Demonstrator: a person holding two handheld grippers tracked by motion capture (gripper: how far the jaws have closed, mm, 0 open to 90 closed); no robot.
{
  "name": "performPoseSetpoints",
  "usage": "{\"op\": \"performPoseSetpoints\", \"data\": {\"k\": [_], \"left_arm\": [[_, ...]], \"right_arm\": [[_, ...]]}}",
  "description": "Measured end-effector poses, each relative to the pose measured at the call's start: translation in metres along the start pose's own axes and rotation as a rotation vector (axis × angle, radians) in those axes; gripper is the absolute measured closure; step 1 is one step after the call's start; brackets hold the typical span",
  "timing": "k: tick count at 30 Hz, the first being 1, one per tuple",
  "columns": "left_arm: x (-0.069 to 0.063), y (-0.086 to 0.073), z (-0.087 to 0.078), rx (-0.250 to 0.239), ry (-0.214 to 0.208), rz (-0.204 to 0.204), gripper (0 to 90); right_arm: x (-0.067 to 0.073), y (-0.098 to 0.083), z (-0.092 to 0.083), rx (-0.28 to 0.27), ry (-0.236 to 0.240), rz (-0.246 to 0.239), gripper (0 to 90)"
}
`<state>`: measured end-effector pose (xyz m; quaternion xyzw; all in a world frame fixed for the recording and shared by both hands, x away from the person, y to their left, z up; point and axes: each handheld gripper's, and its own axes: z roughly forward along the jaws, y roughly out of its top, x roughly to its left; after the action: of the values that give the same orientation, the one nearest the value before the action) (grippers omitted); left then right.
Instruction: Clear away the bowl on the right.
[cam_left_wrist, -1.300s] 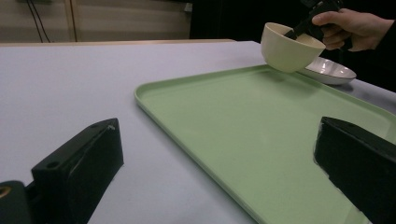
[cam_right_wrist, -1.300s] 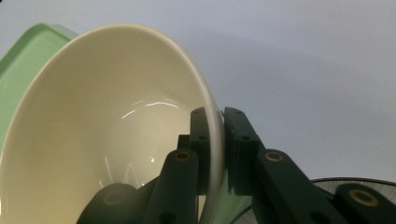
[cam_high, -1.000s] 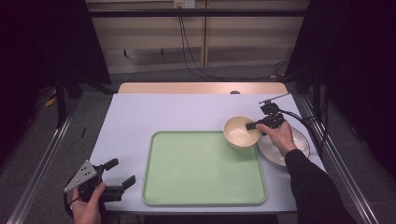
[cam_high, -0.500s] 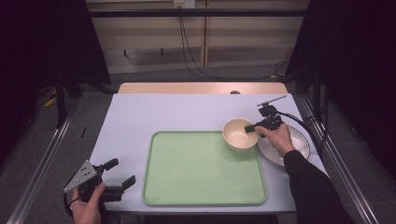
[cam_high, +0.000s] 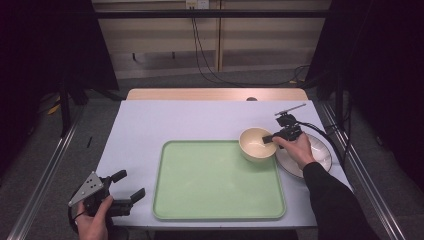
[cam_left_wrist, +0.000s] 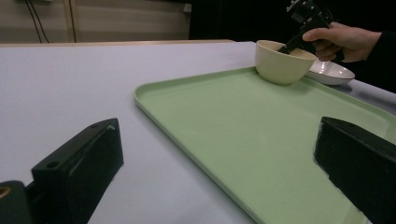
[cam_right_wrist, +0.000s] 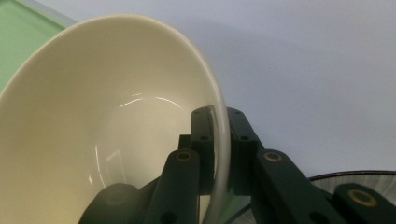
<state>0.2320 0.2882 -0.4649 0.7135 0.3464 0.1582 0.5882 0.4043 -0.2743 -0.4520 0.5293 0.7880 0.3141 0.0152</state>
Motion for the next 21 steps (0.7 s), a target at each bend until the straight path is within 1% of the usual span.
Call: {"op": "performPoseSetpoints", "data": {"k": [5, 7, 9, 10, 13, 14, 16, 18, 19, 21], "left_arm": [[0.0008, 0.0001, -0.0007, 0.006, 0.000, 0.010, 1.4], [0.0008, 0.0000, -0.0004, 0.005, -0.004, 0.007, 1.4], [0.0010, 0.0000, -0.0004, 0.005, -0.007, 0.007, 1.4], [0.0005, -0.0001, 0.0001, -0.001, -0.006, -0.001, 1.4], [0.0011, -0.0001, -0.0004, 0.005, -0.007, 0.007, 1.4], [0.0011, -0.0001, -0.0004, 0.005, -0.008, 0.007, 1.4], [0.0012, 0.0000, -0.0006, 0.004, -0.004, 0.008, 1.4], [0.0011, -0.0001, -0.0005, 0.004, -0.005, 0.008, 1.4], [0.0011, -0.0001, -0.0005, 0.005, -0.006, 0.007, 1.4], [0.0009, 0.0000, -0.0005, 0.006, -0.004, 0.007, 1.4]], "right_arm": [[0.0008, -0.0008, 0.0003, -0.008, -0.006, 0.000, 83.6], [0.0003, -0.0013, 0.0007, -0.019, -0.005, -0.022, 83.5], [0.0010, -0.0017, 0.0006, -0.021, -0.009, -0.018, 83.4], [0.0006, -0.0021, 0.0009, -0.029, -0.006, -0.034, 83.4], [0.0010, -0.0024, 0.0000, -0.032, -0.008, -0.030, 83.2], [0.0011, -0.0024, 0.0004, -0.042, -0.010, -0.038, 82.5], [0.0009, -0.0026, 0.0001, -0.047, -0.006, -0.041, 82.2], [0.0010, -0.0024, -0.0012, -0.054, -0.001, -0.043, 80.0], [0.0007, -0.0024, -0.0017, -0.071, 0.004, -0.055, 78.0], [0.0007, -0.0023, -0.0020, -0.071, 0.010, -0.054, 76.3]]}}
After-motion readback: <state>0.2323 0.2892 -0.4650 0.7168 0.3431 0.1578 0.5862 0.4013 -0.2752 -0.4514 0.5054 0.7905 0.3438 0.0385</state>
